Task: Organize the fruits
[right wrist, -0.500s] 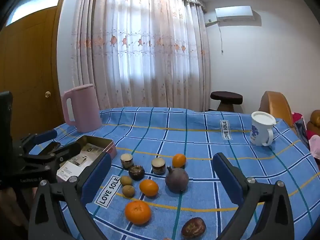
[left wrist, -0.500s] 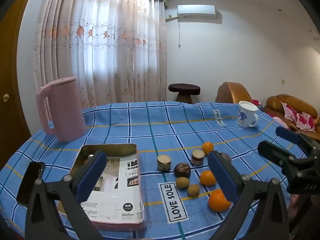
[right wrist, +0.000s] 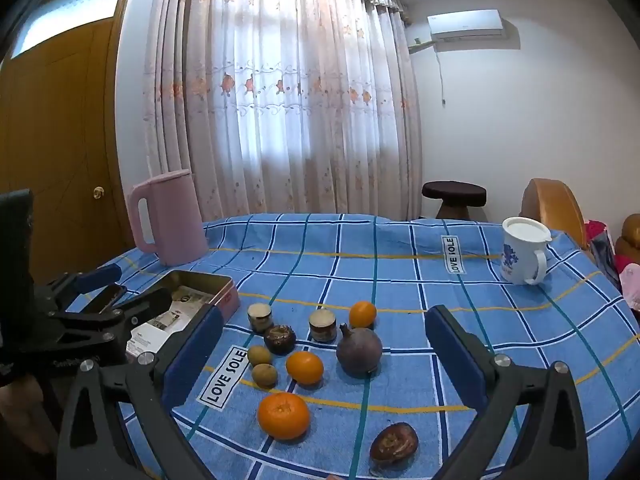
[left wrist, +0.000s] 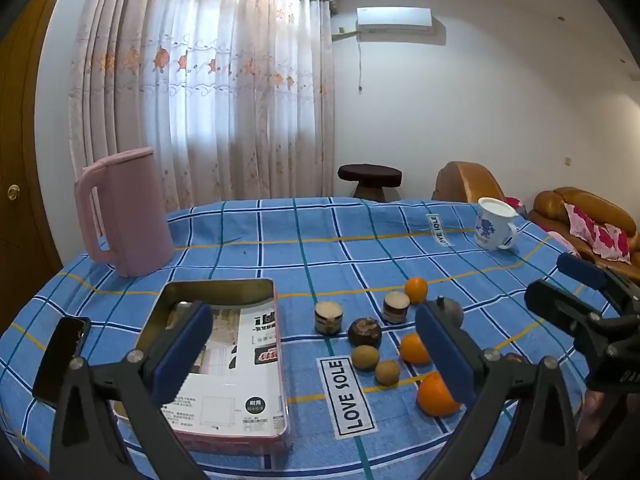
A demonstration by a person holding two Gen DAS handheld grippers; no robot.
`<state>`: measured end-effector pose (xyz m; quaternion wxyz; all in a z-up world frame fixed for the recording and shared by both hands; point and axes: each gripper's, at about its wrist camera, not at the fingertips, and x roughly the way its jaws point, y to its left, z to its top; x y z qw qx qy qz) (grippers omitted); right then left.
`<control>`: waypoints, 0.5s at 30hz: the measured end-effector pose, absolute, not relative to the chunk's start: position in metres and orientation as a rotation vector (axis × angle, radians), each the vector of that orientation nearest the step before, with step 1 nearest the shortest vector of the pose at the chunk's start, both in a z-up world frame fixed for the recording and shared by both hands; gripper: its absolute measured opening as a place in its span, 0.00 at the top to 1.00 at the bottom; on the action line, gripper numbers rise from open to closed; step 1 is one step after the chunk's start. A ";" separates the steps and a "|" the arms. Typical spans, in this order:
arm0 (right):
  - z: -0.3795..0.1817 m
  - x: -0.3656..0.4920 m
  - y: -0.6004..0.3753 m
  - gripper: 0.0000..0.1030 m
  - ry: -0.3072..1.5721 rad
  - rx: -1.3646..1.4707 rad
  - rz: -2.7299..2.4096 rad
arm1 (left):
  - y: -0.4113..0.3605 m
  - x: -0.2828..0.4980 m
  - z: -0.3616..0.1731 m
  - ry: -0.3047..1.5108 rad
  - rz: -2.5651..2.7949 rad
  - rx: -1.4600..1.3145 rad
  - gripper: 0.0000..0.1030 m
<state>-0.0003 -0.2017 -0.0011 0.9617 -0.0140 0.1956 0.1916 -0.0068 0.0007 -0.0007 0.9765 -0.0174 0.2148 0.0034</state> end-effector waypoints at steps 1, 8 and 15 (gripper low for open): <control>-0.002 0.001 -0.204 0.01 0.397 -0.026 0.389 | -0.001 -0.007 -0.001 0.432 0.009 -0.033 0.00; -0.004 -0.001 -0.203 0.01 0.394 -0.024 0.394 | -0.003 -0.007 -0.005 0.433 0.005 -0.028 0.00; -0.004 -0.001 -0.204 0.01 0.397 -0.023 0.392 | -0.004 -0.009 -0.005 0.431 0.004 -0.032 0.00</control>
